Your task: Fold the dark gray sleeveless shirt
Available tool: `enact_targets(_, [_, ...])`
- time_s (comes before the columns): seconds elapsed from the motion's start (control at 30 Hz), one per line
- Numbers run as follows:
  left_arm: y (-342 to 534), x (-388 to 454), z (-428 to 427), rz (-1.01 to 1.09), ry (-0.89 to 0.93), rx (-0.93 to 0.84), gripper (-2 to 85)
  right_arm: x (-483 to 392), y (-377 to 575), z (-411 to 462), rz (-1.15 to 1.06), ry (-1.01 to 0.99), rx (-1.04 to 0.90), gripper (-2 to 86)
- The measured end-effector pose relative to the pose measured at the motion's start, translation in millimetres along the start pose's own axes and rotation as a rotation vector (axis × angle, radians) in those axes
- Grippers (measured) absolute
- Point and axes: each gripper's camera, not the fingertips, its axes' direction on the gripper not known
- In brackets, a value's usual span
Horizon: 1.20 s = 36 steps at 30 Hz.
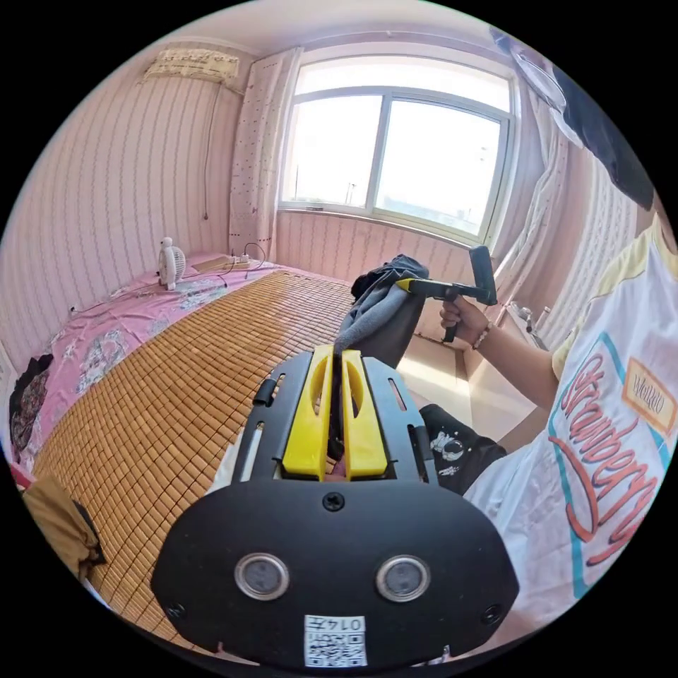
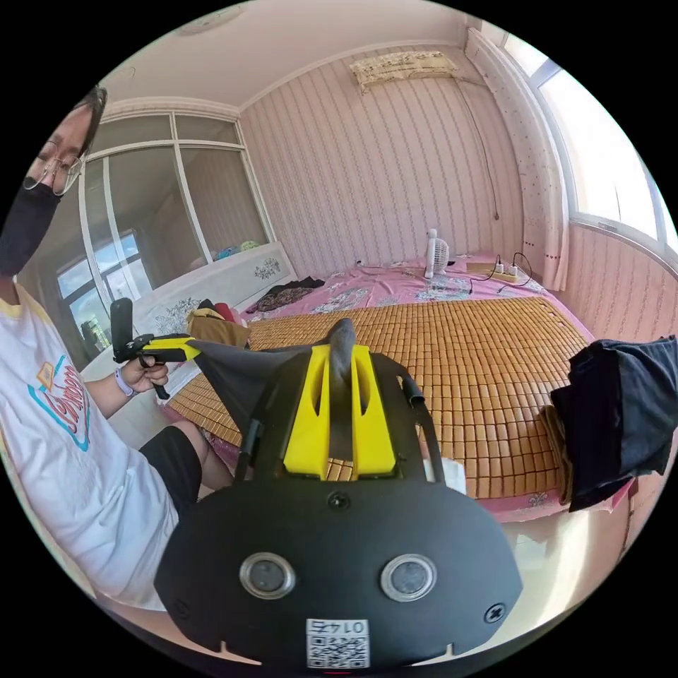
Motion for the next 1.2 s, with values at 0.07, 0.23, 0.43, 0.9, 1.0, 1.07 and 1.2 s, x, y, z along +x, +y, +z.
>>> enact_targets(0.07, [-36, 13, 31, 0.082, 0.110, 0.028, -0.8, 17, 6, -34, 0.035, 0.059, 0.044, 5.1])
enact_targets(0.23, [-128, 32, 111, 0.184, 0.307, 0.115, -0.4, 71, -16, -127, 0.019, 0.327, 0.029, 5.0])
enact_targets(0.43, [-246, 18, 261, -0.004, 0.325, 0.074, 1.4, 194, -107, -155, 0.167, 0.683, -0.113, 8.0])
enact_targets(0.9, [8, -46, 136, -0.280, 0.131, -0.283, -1.0, 138, 28, -16, 0.235, 0.145, -0.062, 0.1])
enact_targets(1.0, [58, -46, 45, -0.372, -0.046, -0.217, -1.0, 109, 38, -10, 0.255, 0.013, 0.024, -0.1])
enact_targets(1.07, [89, -40, -22, -0.431, -0.160, -0.131, -1.0, 94, 42, -2, 0.258, -0.065, 0.076, -0.2])
enact_targets(1.2, [128, -22, -103, -0.485, -0.297, 0.001, -1.0, 45, 37, 47, 0.212, -0.165, -0.003, -0.3])
